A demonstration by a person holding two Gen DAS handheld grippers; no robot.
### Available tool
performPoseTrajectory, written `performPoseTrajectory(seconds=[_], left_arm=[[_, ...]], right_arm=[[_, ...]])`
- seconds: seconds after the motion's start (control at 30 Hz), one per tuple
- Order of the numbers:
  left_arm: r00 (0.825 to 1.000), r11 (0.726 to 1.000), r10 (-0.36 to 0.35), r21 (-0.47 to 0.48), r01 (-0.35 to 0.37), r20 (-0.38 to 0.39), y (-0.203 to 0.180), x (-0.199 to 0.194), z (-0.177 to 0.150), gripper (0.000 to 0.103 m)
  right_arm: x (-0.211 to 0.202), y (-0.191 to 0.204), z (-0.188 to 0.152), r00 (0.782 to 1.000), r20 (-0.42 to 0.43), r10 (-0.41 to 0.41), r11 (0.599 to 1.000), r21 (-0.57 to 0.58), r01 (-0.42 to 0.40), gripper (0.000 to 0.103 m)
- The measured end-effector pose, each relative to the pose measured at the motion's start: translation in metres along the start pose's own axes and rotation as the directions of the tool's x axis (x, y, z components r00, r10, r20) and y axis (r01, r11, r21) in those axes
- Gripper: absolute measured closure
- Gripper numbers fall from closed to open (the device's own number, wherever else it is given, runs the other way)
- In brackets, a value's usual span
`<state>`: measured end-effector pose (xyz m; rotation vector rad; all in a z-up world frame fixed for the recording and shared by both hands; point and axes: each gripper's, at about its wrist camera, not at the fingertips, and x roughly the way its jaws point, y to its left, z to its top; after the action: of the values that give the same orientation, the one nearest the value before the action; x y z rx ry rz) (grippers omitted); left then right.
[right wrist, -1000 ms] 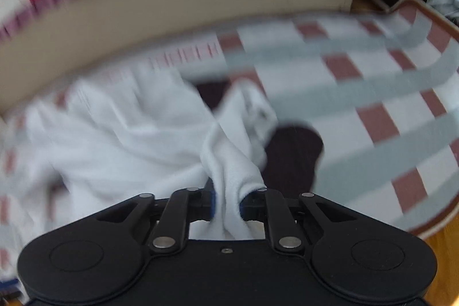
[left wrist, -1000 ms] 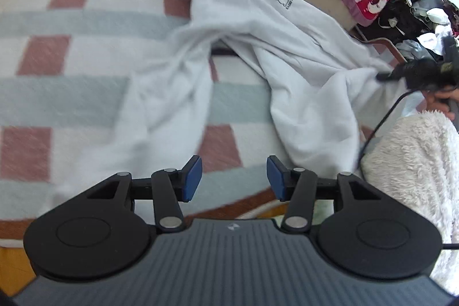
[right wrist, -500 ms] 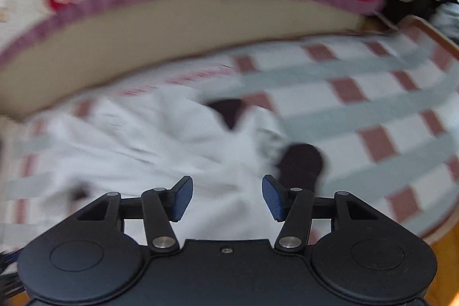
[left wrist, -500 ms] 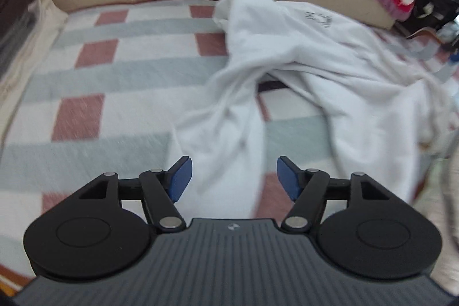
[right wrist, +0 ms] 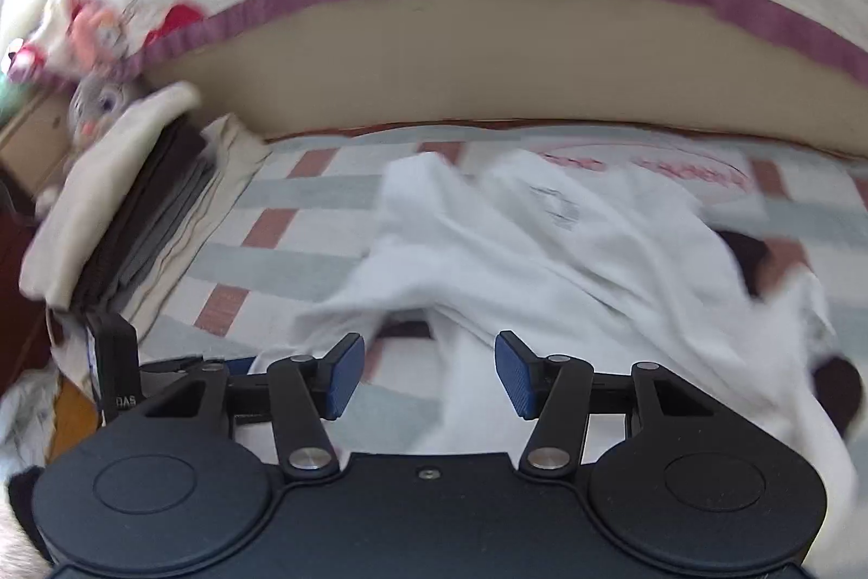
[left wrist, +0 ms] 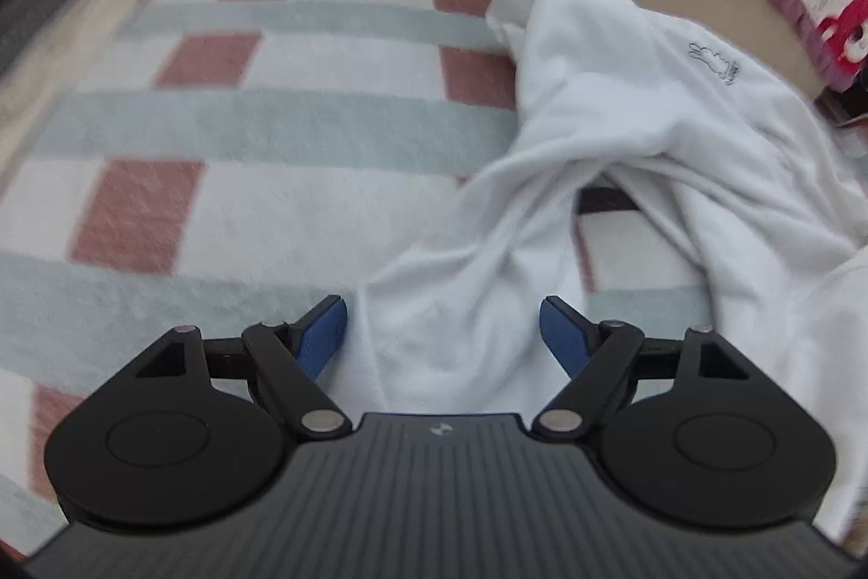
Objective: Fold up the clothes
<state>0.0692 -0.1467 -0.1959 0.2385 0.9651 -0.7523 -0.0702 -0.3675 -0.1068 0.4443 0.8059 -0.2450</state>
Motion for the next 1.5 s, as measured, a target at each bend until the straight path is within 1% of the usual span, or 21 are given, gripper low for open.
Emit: performPoseTrajectory(seconds=[0.07,0.1,0.17,0.23,0.3,0.37,0.43,0.53,0.6,0.67,0.7,0.73,0.8,0.83,0.9,1.0,1.07,1.17,1.3,1.4,1.5], left_arm=[[1.000,0.997,0.007,0.075,-0.008,0.022,-0.007,-0.002,-0.002,0.067],[0.999,0.994,0.004,0.105,-0.008,0.039,-0.009,-0.005,-0.003,0.092],[0.996,0.990,0.013,0.137,-0.025,0.089,-0.011,-0.016,-0.003,0.093],[0.975,0.979,0.095,0.156,-0.128,0.200,-0.013,-0.039,-0.001,0.093],[0.932,0.970,0.166,0.118,-0.213,0.321,-0.008,-0.070,0.006,0.093],[0.897,0.965,0.216,0.056,-0.257,0.386,0.007,-0.096,0.020,0.093],[0.849,0.946,0.285,0.013,-0.324,0.444,0.023,-0.114,0.038,0.093],[0.760,0.898,0.404,-0.061,-0.436,0.509,0.056,-0.130,0.077,0.093],[0.730,0.890,0.450,-0.187,-0.417,0.515,0.087,-0.138,0.104,0.093],[0.699,0.854,0.520,-0.332,-0.401,0.492,0.114,-0.142,0.121,0.093],[0.695,0.836,0.545,-0.370,-0.406,0.469,0.123,-0.138,0.125,0.092],[0.717,0.835,0.545,-0.364,-0.413,0.435,0.129,-0.129,0.127,0.091],[0.811,0.868,0.486,-0.283,-0.407,0.325,0.136,-0.106,0.121,0.088],[0.845,0.881,0.460,-0.258,-0.396,0.273,0.137,-0.096,0.113,0.084],[0.880,0.895,0.421,-0.261,-0.363,0.221,0.133,-0.084,0.088,0.082],[0.917,0.918,0.345,-0.276,-0.285,0.200,0.124,-0.081,0.056,0.068],[0.935,0.935,0.298,-0.256,-0.246,0.193,0.116,-0.084,0.044,0.068],[0.948,0.955,0.256,-0.203,-0.217,0.190,0.101,-0.098,0.035,0.068],[0.959,0.976,0.183,-0.154,-0.152,0.215,0.083,-0.139,0.036,0.068],[0.954,0.980,0.188,-0.117,-0.164,0.234,0.073,-0.176,0.045,0.068],[0.957,0.985,0.164,-0.096,-0.145,0.238,0.066,-0.210,0.056,0.068]], right_arm=[[0.017,0.010,0.004,0.999,0.000,0.034,0.998,0.049,-0.034,0.044],[0.025,0.014,0.006,0.999,0.000,0.051,0.996,0.074,-0.051,0.044],[0.042,0.024,0.011,0.996,0.002,0.084,0.989,0.123,-0.084,0.044],[0.056,0.033,0.013,0.995,0.015,0.100,0.985,0.143,-0.102,0.044],[0.052,0.036,0.008,0.998,0.067,0.019,0.999,0.048,-0.022,0.044],[0.048,0.028,0.008,0.995,0.094,-0.038,0.998,0.059,0.032,0.044],[0.040,0.015,0.010,0.993,0.119,0.020,0.989,0.142,-0.037,0.044],[0.030,0.011,0.011,0.981,0.183,0.060,0.980,0.178,-0.092,0.043],[0.028,0.015,0.011,0.979,0.199,0.041,0.984,0.163,-0.074,0.043],[0.030,0.017,0.011,0.980,0.194,0.045,0.983,0.163,-0.078,0.043],[0.032,0.018,0.012,0.981,0.187,0.052,0.982,0.167,-0.084,0.043],[0.035,0.018,0.012,0.983,0.177,0.055,0.982,0.169,-0.086,0.043],[0.041,0.020,0.012,0.988,0.148,0.050,0.983,0.166,-0.074,0.043],[0.044,0.021,0.012,0.990,0.134,0.044,0.984,0.166,-0.067,0.043],[0.049,0.019,0.011,0.993,0.110,0.033,0.982,0.181,-0.052,0.043],[0.055,0.011,0.011,0.996,0.076,0.037,0.968,0.245,-0.054,0.043],[0.059,0.002,0.012,0.997,0.051,0.049,0.953,0.298,-0.062,0.043],[0.064,-0.009,0.010,0.994,0.003,0.110,0.908,0.407,-0.102,0.043],[0.043,0.008,0.018,0.972,-0.032,0.234,0.854,0.484,-0.190,0.043],[0.007,0.031,0.044,0.938,-0.032,0.346,0.799,0.534,-0.277,0.043],[-0.032,0.039,0.082,0.890,0.021,0.456,0.714,0.588,-0.380,0.043]])
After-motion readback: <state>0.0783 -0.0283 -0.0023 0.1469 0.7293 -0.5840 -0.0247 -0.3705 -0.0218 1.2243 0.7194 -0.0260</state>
